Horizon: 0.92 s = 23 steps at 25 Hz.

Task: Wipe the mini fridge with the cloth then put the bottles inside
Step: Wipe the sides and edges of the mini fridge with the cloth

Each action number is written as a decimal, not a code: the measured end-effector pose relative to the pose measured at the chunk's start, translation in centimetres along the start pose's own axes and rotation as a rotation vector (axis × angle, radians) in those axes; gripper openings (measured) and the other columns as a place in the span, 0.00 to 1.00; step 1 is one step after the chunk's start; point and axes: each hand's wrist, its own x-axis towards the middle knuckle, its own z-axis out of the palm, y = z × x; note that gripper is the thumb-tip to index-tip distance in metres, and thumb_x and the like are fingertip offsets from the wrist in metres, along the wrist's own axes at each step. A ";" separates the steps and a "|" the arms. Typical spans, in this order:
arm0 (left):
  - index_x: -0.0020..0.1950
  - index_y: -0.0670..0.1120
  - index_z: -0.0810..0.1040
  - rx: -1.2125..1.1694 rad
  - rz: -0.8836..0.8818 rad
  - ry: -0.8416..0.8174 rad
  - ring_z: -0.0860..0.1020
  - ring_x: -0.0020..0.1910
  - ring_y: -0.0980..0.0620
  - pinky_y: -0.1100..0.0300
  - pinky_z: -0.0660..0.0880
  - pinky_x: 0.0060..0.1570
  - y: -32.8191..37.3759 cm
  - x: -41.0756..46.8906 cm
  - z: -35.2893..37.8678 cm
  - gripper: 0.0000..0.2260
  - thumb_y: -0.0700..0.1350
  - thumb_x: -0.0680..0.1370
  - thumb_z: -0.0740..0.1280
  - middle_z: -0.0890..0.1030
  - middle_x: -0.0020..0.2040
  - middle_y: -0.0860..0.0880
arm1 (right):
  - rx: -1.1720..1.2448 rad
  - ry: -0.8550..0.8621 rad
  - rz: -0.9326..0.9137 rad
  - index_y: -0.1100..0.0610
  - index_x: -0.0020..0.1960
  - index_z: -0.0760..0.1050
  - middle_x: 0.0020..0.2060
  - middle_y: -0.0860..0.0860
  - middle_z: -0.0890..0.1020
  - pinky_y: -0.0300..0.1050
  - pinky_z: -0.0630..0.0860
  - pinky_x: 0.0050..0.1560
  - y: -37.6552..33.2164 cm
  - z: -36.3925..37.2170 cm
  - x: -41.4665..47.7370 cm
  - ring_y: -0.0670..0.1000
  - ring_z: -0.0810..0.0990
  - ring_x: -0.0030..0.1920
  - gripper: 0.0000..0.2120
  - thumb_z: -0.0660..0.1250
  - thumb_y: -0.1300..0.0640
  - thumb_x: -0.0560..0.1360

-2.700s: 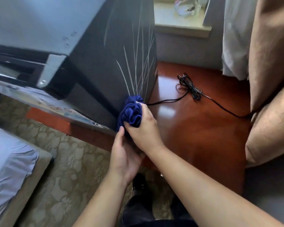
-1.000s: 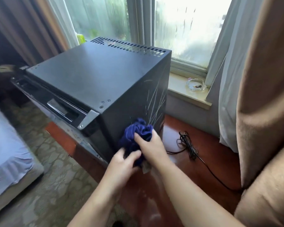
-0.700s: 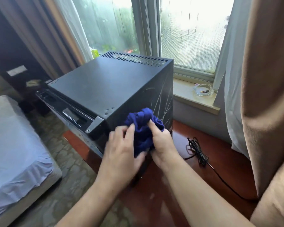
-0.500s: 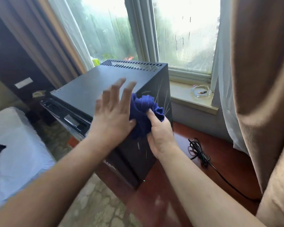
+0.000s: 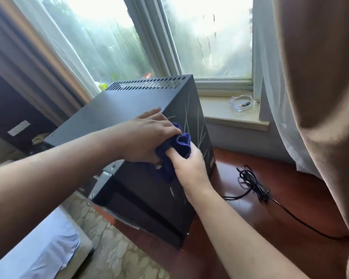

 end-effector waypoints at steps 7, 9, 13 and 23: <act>0.68 0.57 0.73 -0.007 0.102 -0.035 0.70 0.63 0.50 0.53 0.63 0.70 -6.2 11.0 -3.5 0.30 0.64 0.67 0.72 0.79 0.58 0.56 | -0.136 0.217 -0.057 0.53 0.59 0.80 0.52 0.52 0.87 0.53 0.82 0.58 -3.0 -2.9 10.4 0.52 0.86 0.54 0.25 0.76 0.43 0.67; 0.64 0.56 0.76 -0.036 0.090 -0.079 0.76 0.59 0.49 0.54 0.71 0.62 -7.3 14.3 -4.3 0.26 0.61 0.68 0.73 0.82 0.54 0.54 | -0.140 0.278 -0.031 0.51 0.59 0.80 0.53 0.50 0.87 0.55 0.80 0.61 -3.5 -3.8 12.9 0.51 0.86 0.55 0.29 0.76 0.36 0.63; 0.56 0.55 0.80 -0.063 0.066 -0.185 0.82 0.44 0.51 0.55 0.79 0.44 -8.5 18.9 -4.9 0.17 0.57 0.70 0.74 0.84 0.46 0.53 | -0.124 0.348 0.099 0.52 0.56 0.82 0.51 0.49 0.87 0.52 0.80 0.62 -3.4 -4.9 15.9 0.51 0.86 0.53 0.40 0.74 0.26 0.54; 0.52 0.56 0.80 0.167 0.179 -0.280 0.79 0.50 0.48 0.51 0.75 0.59 -5.2 15.4 -3.4 0.21 0.69 0.68 0.70 0.80 0.42 0.57 | 0.180 0.204 0.083 0.44 0.56 0.81 0.47 0.51 0.89 0.49 0.84 0.45 0.9 -4.1 11.6 0.51 0.88 0.47 0.25 0.78 0.38 0.62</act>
